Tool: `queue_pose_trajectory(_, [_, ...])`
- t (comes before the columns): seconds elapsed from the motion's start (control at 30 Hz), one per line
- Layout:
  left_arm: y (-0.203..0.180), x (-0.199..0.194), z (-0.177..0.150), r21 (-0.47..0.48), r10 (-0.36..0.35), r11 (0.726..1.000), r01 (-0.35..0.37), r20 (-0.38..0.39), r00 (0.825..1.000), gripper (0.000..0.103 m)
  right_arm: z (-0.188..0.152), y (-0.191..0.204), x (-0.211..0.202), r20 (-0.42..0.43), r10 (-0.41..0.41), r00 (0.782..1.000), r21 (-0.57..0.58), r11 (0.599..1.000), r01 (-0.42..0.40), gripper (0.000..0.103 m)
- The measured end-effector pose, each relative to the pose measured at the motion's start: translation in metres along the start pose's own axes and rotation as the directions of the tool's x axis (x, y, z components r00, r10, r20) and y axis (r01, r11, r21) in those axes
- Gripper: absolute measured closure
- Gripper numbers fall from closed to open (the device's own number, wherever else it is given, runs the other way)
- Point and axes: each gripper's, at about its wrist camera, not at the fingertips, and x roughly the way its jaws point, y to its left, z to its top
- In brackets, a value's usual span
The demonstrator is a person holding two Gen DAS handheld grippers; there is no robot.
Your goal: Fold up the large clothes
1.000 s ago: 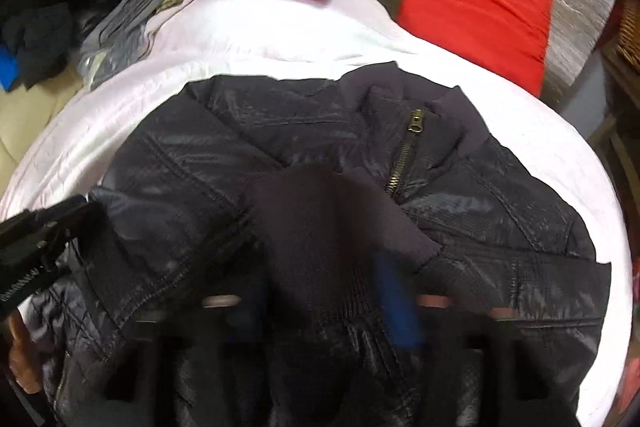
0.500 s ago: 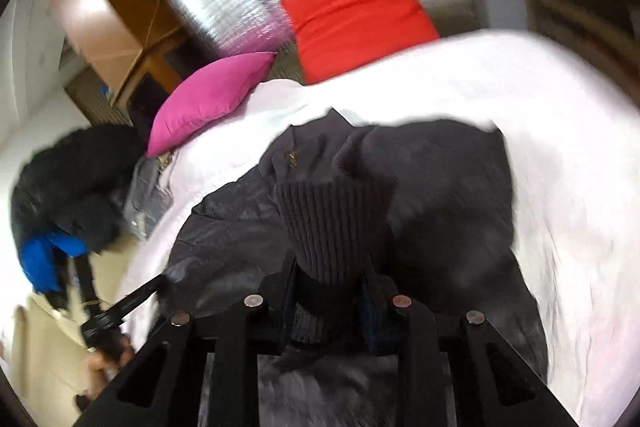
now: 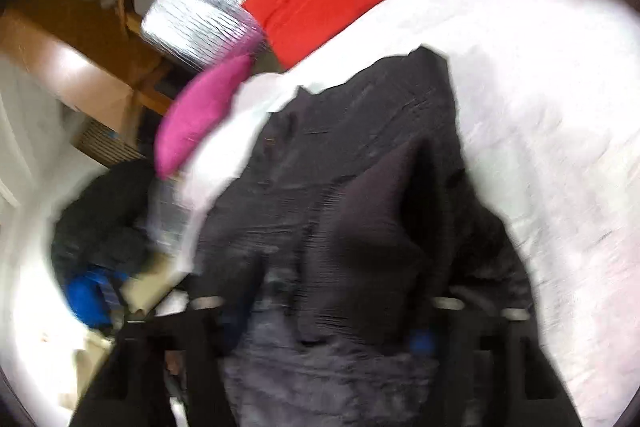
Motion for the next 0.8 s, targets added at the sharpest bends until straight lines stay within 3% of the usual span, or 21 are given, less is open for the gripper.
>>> queue_pose_trajectory(0.13, [0.000,-0.011,0.005,-0.003,0.018,1.000,-0.018,0.053,0.998,0.103,0.007,0.029,-0.008,0.081,-0.103,0.991,-0.122,0.986,0.113,0.089])
queue_pose_trajectory(0.27, [0.003,-0.025,0.012,0.003,0.101,0.995,-0.102,0.136,0.986,0.103,0.024,0.052,-0.021,0.217,-0.035,0.976,-0.208,0.975,0.081,0.090])
queue_pose_trajectory(0.37, [0.007,-0.022,0.013,0.006,0.112,0.993,-0.114,0.130,0.985,0.103,0.038,0.050,-0.012,0.269,-0.025,0.963,-0.200,0.976,0.082,0.090])
queue_pose_trajectory(0.43, [0.011,-0.016,0.012,0.010,0.121,0.992,-0.123,0.109,0.987,0.103,0.045,0.030,0.004,0.258,-0.086,0.962,-0.144,0.982,0.126,0.090])
queue_pose_trajectory(0.53, [0.010,-0.012,0.011,0.028,0.117,0.992,-0.121,0.094,0.989,0.103,0.046,-0.019,0.037,0.135,-0.195,0.972,-0.024,0.980,0.200,0.090])
queue_pose_trajectory(0.6, [0.009,-0.013,0.009,0.036,0.111,0.993,-0.114,0.090,0.990,0.103,0.046,-0.031,0.046,0.077,-0.190,0.979,0.001,0.982,0.191,0.087])
queue_pose_trajectory(0.73, [0.001,-0.018,0.010,0.023,0.061,0.998,-0.062,0.076,0.995,0.103,0.046,-0.022,0.031,0.048,-0.179,0.983,0.027,0.984,0.178,0.081])
queue_pose_trajectory(0.77, [-0.003,-0.021,0.010,0.031,0.045,0.998,-0.048,0.081,0.996,0.098,0.046,-0.022,0.027,0.044,-0.180,0.983,0.034,0.983,0.178,0.076])
queue_pose_trajectory(0.8, [-0.008,-0.024,0.009,0.047,0.035,0.998,-0.039,0.089,0.995,0.084,0.047,-0.021,0.023,0.049,-0.188,0.981,0.036,0.982,0.187,0.070])
